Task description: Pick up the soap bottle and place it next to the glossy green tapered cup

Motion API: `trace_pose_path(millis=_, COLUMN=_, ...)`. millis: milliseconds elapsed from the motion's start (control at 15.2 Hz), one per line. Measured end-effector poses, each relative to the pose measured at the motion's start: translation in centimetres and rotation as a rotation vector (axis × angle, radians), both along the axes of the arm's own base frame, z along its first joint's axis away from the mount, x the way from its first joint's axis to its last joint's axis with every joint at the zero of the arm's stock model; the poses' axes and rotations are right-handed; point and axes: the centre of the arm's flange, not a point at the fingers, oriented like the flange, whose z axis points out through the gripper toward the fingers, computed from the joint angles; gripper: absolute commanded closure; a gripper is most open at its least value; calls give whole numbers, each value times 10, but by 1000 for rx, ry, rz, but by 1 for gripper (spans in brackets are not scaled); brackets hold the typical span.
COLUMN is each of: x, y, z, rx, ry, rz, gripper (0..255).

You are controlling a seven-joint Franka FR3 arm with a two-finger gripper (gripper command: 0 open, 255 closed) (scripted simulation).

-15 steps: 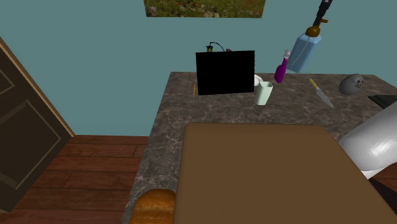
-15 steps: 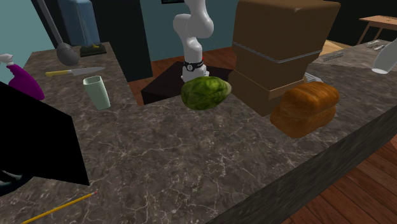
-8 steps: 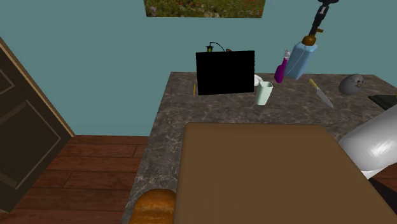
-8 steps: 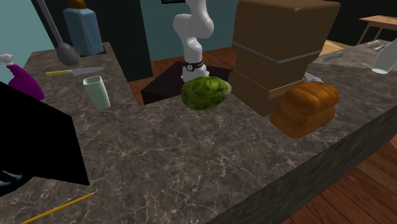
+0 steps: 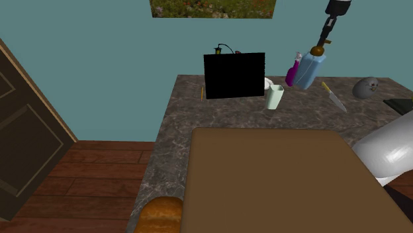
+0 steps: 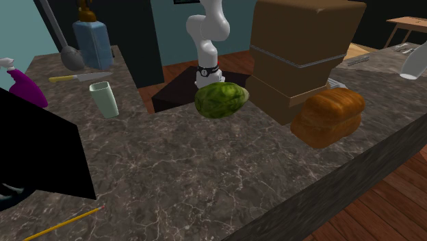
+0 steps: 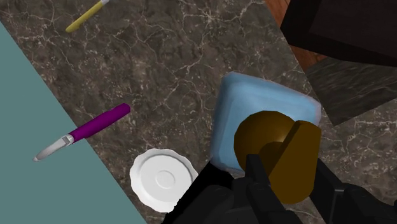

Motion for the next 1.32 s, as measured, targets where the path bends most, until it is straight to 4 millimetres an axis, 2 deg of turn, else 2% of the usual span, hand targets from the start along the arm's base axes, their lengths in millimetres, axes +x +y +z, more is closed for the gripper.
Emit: trace_pose_path(millis=1320, x=0, y=1, z=-106, rx=0, ry=0, rz=0, gripper=255)
